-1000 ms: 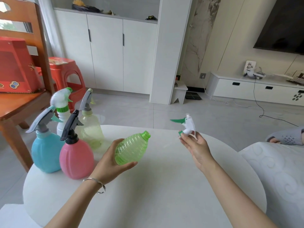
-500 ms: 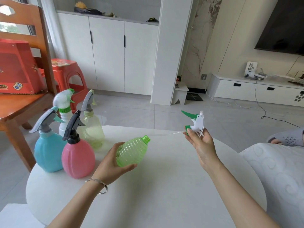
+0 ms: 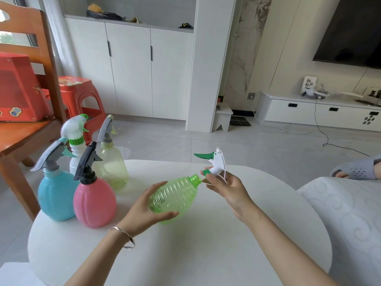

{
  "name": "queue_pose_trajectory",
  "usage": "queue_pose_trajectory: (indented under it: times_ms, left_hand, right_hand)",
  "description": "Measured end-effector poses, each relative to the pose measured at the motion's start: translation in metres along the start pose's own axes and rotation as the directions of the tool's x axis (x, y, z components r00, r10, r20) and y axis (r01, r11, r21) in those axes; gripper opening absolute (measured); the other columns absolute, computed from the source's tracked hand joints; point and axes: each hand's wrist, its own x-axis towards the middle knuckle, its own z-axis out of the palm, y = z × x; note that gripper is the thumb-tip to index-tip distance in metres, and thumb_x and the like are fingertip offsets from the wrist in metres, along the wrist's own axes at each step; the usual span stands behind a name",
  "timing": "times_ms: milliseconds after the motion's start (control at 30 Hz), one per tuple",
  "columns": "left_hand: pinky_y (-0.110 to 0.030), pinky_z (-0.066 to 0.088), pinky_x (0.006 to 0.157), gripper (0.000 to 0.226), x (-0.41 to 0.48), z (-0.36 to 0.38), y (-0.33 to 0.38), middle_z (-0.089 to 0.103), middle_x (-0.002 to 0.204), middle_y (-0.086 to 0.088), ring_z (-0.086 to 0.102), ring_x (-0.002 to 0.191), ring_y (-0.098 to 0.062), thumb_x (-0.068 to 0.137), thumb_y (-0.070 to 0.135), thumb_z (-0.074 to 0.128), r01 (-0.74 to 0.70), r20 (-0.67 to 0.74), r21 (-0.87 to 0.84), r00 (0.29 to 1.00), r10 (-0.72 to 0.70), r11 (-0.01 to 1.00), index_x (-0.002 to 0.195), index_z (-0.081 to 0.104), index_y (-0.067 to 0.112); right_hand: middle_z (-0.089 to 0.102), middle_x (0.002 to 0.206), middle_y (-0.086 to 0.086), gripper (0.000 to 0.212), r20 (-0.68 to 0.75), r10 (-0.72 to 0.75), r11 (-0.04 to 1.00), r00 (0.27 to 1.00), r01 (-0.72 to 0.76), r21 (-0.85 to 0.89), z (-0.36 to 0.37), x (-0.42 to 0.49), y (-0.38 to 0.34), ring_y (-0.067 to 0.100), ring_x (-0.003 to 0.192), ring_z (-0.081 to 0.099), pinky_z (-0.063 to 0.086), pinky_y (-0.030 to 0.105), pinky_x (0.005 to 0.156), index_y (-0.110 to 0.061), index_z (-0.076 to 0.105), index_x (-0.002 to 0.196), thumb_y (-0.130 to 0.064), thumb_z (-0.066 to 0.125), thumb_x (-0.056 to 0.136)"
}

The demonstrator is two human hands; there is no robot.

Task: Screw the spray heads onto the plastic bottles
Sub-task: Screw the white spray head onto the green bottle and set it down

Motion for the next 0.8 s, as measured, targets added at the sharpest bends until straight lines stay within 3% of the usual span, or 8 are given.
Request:
queue_pose_trajectory:
  times_ms: [133, 267, 367, 433, 533, 633, 800]
  left_hand:
    - [-0.024, 0.047, 0.095, 0.078, -0.001, -0.004, 0.003, 0.062, 0.124, 0.011, 0.059, 0.111, -0.001, 0.047, 0.054, 0.084, 0.067, -0.003, -0.198, 0.998, -0.069, 0.978, 0.119, 0.054, 0.046]
    - [-0.035, 0.057, 0.079, 0.083, -0.001, 0.001, 0.006, 0.072, 0.112, -0.005, 0.070, 0.096, -0.017, 0.049, 0.075, 0.073, 0.275, 0.048, -0.466, 0.957, -0.286, 0.841, 0.115, 0.062, 0.028]
    - [-0.028, 0.051, 0.049, 0.082, -0.002, 0.004, 0.008, 0.071, 0.082, -0.009, 0.064, 0.058, -0.024, 0.067, 0.082, 0.043, 0.510, 0.284, -0.461, 0.860, -0.423, 0.726, 0.105, 0.064, 0.012]
    - [-0.023, 0.042, 0.042, 0.085, -0.002, 0.007, 0.009, 0.064, 0.078, -0.013, 0.052, 0.046, -0.022, 0.069, 0.081, 0.033, 0.579, 0.379, -0.439, 0.813, -0.443, 0.687, 0.096, 0.066, 0.008]
    - [-0.020, 0.038, 0.039, 0.082, 0.001, 0.008, 0.009, 0.063, 0.076, -0.013, 0.048, 0.041, -0.020, 0.066, 0.081, 0.036, 0.607, 0.402, -0.454, 0.793, -0.458, 0.652, 0.091, 0.065, 0.008]
    - [-0.017, 0.035, 0.037, 0.082, 0.002, 0.006, 0.008, 0.070, 0.088, -0.018, 0.045, 0.036, -0.019, 0.066, 0.079, 0.037, 0.650, 0.475, -0.447, 0.755, -0.453, 0.614, 0.097, 0.066, 0.009]
    - [-0.019, 0.044, 0.039, 0.079, 0.001, 0.009, 0.008, 0.070, 0.082, -0.013, 0.052, 0.040, -0.020, 0.064, 0.078, 0.042, 0.626, 0.496, -0.464, 0.770, -0.402, 0.627, 0.093, 0.070, 0.010]
  right_hand:
    - [0.072, 0.110, 0.006, 0.019, 0.101, 0.035, 0.992, 0.994, -0.022, -0.123, -0.008, -0.002, -0.007, 0.009, 0.096, 0.065, 0.053, 0.026, 0.091, -0.014, 0.071, 0.097, -0.017, 0.073, 0.078]
    - [0.072, 0.109, 0.000, 0.020, 0.140, 0.008, 0.992, 0.990, 0.010, -0.128, 0.000, -0.007, -0.005, 0.007, 0.097, 0.065, 0.051, 0.020, 0.084, -0.014, 0.071, 0.097, -0.018, 0.073, 0.077]
    - [0.073, 0.106, -0.011, 0.019, 0.151, -0.046, 0.991, 0.987, 0.063, -0.114, 0.006, -0.008, -0.006, 0.000, 0.100, 0.064, 0.048, 0.012, 0.081, -0.017, 0.071, 0.098, -0.016, 0.072, 0.079]
    - [0.073, 0.106, -0.012, 0.019, 0.148, -0.068, 0.991, 0.987, 0.084, -0.106, 0.006, -0.008, -0.008, 0.000, 0.102, 0.064, 0.048, 0.012, 0.082, -0.020, 0.072, 0.097, -0.019, 0.073, 0.077]
    - [0.072, 0.110, -0.009, 0.025, 0.162, -0.077, 0.995, 0.984, 0.087, -0.056, 0.006, -0.006, -0.012, 0.005, 0.101, 0.065, 0.052, 0.021, 0.083, -0.022, 0.070, 0.099, -0.026, 0.070, 0.074]
    - [0.071, 0.113, -0.009, 0.026, 0.226, -0.052, 0.998, 0.973, 0.060, -0.031, 0.008, -0.007, -0.013, 0.007, 0.102, 0.064, 0.050, 0.020, 0.083, -0.024, 0.070, 0.102, -0.028, 0.068, 0.076]
    - [0.071, 0.115, -0.007, 0.027, 0.280, -0.012, 1.000, 0.960, 0.007, 0.019, 0.002, -0.007, -0.020, 0.007, 0.105, 0.065, 0.050, 0.018, 0.085, -0.022, 0.069, 0.105, -0.024, 0.065, 0.079]
